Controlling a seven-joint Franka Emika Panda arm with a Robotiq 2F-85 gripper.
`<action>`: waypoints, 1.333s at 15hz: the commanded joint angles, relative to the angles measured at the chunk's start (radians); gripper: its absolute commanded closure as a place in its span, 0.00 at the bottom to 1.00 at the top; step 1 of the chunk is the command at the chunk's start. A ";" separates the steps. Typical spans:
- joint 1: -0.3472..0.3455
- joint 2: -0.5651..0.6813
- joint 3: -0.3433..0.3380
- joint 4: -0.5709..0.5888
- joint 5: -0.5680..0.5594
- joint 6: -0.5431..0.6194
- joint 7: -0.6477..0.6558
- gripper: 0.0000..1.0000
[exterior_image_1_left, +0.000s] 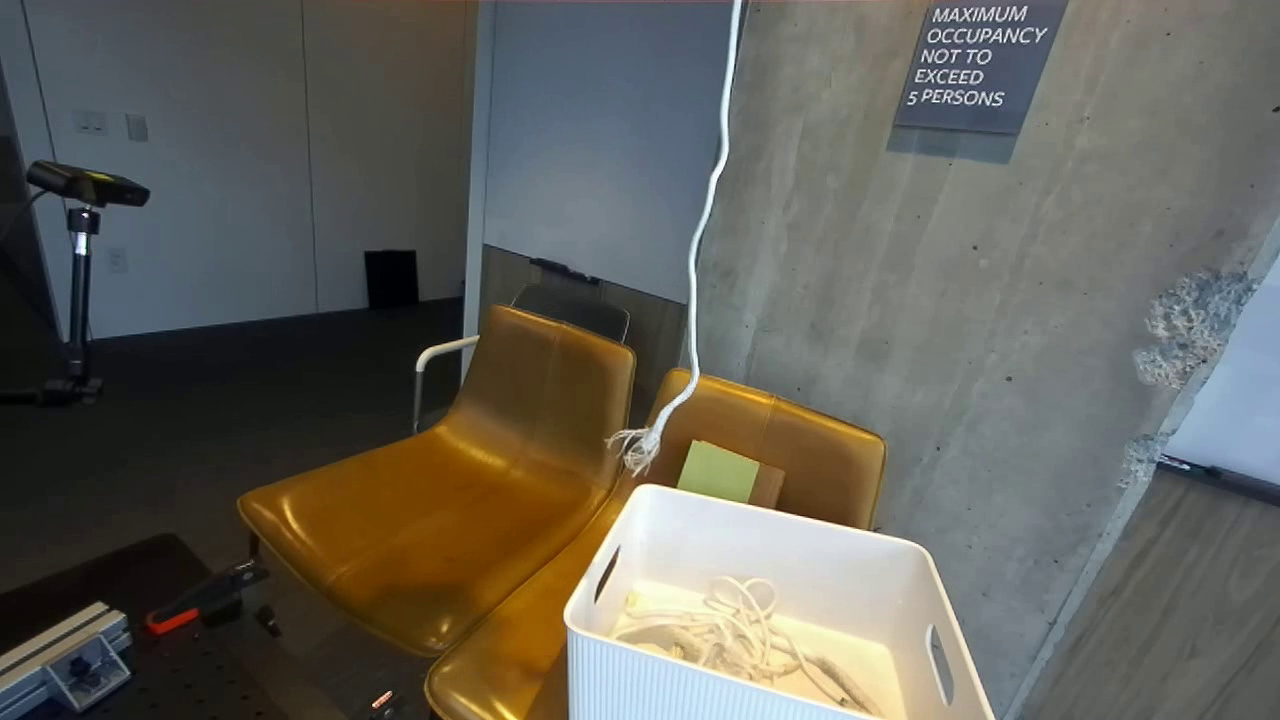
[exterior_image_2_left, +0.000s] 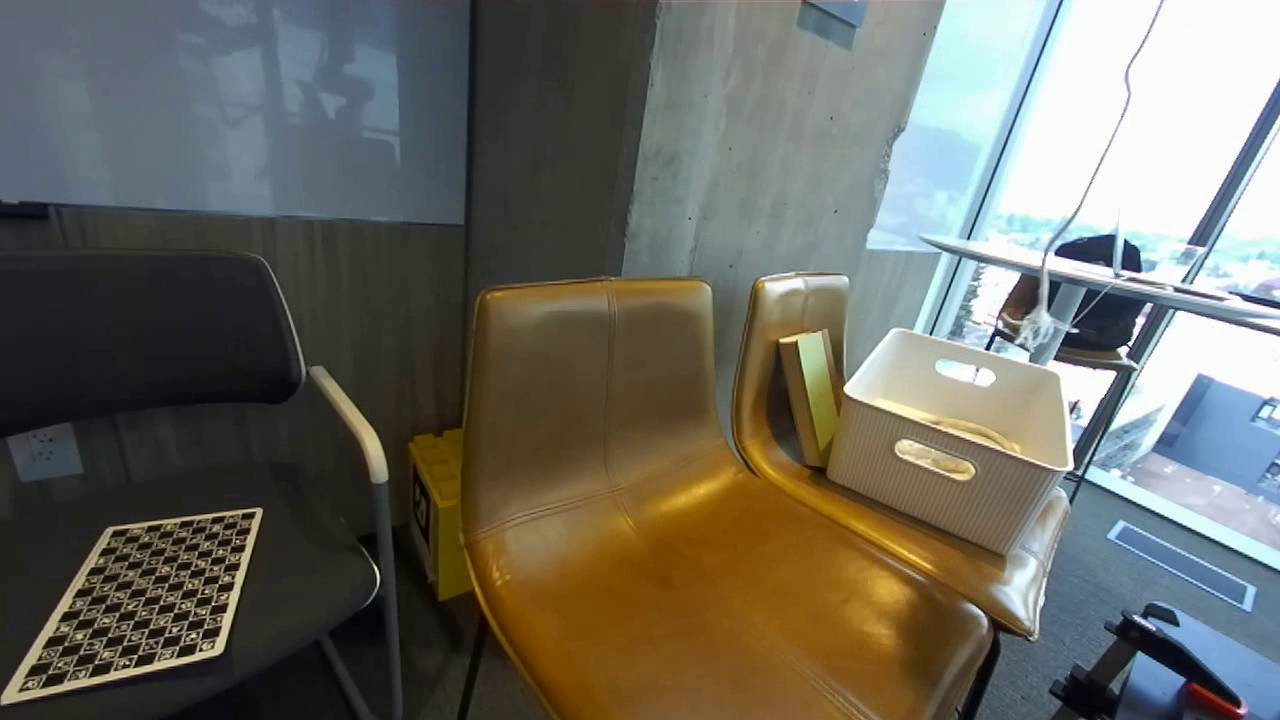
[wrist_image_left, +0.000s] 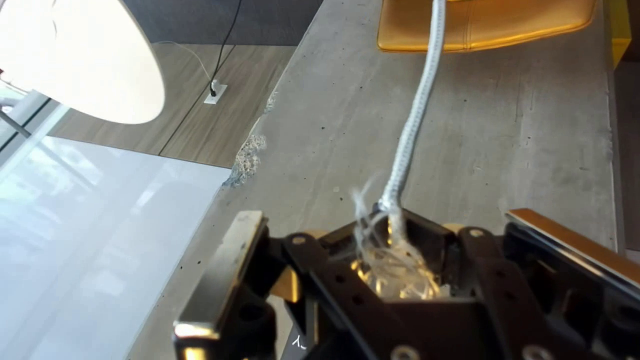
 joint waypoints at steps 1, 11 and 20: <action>-0.046 0.114 -0.009 0.240 0.060 -0.120 -0.096 1.00; -0.291 0.478 -0.020 0.514 0.296 -0.243 -0.302 1.00; -0.294 0.580 0.009 0.451 0.296 -0.395 -0.445 1.00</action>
